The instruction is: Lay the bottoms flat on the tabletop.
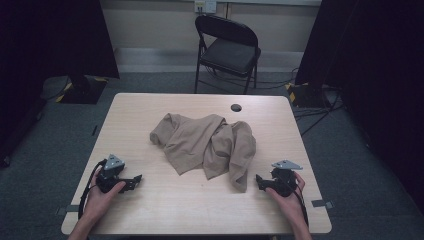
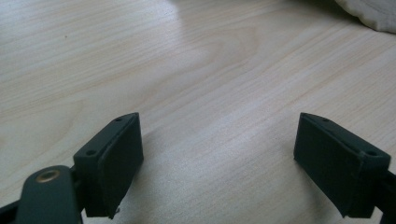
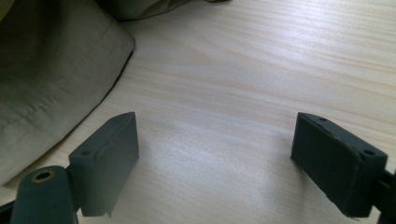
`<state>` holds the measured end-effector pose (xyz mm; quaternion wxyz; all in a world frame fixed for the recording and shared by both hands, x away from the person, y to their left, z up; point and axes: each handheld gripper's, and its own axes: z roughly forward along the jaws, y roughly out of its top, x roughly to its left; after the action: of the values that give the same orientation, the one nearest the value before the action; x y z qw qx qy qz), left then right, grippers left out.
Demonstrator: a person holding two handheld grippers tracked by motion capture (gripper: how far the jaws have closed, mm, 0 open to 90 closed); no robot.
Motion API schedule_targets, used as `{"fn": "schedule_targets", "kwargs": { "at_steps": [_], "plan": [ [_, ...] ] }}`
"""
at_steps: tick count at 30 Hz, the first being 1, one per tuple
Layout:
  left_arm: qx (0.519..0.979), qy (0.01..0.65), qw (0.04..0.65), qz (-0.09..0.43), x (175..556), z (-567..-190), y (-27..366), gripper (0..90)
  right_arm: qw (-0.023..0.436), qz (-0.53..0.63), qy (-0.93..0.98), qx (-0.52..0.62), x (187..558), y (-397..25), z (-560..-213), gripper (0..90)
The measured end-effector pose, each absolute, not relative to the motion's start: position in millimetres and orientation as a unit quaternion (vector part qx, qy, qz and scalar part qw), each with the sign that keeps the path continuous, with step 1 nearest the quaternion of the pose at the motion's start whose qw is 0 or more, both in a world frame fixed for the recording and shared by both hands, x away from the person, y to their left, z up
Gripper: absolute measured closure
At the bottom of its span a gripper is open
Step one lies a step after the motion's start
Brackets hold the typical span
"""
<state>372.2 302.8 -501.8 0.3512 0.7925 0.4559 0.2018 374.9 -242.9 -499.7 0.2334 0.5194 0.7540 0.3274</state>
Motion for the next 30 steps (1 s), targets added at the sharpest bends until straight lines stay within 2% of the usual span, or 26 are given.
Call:
{"fn": "schedule_targets", "kwargs": {
  "at_steps": [8,10,11,12,17,22,24,27,30],
  "plan": [
    [0.793,0.456,0.351,0.201,372,-502,303,15.2,0.229,0.328,0.758,0.515,376,-244,-499,15.3],
    [0.793,0.456,0.351,0.202,372,-502,303,15.2,0.222,0.326,0.759,0.519,376,-243,-497,16.4],
    [0.793,0.456,0.351,0.202,372,-502,303,15.2,0.208,0.331,0.761,0.518,375,-242,-494,21.3],
    [0.793,0.456,0.351,0.202,372,-502,303,15.2,0.203,0.336,0.76,0.518,374,-243,-492,20.9],
    [0.793,0.456,0.351,0.202,372,-502,303,15.2,0.213,0.38,0.737,0.517,374,-244,-466,23.3],
    [0.793,0.456,0.351,0.202,372,-502,303,15.2,0.2,0.425,0.724,0.505,375,-241,-441,25.2],
    [0.793,0.456,0.351,0.202,372,-502,303,15.2,0.199,0.456,0.719,0.486,381,-232,-418,19.2],
    [0.793,0.456,0.351,0.202,372,-502,303,15.2,0.2,0.463,0.725,0.47,397,-218,-399,15.3],
    [0.793,0.456,0.351,0.202,372,-502,303,15.2,0.2,0.473,0.724,0.46,417,-204,-386,14.9]
  ]
}}
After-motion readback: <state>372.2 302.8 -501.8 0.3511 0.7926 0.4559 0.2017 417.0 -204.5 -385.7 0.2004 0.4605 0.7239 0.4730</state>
